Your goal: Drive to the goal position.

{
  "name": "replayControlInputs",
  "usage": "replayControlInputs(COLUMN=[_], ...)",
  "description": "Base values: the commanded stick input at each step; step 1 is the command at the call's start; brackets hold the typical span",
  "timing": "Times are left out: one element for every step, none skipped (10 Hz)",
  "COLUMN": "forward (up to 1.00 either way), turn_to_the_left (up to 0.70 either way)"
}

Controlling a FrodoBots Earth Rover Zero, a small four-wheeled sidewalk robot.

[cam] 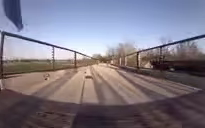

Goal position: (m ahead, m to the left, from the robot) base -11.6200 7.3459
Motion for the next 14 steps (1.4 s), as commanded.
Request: replayControlInputs(forward=[0.70, 0.70, 0.70, 0.70, 0.70, 0.70, 0.70, 0.70, 0.70, 0.70, 0.70, 0.70, 0.70, 0.70], turn_to_the_left=[0.14, 0.14, 0.14, 0.14, 0.14, 0.14, 0.14, 0.14, 0.14, 0.14, 0.14, 0.14, 0.14, 0.14])
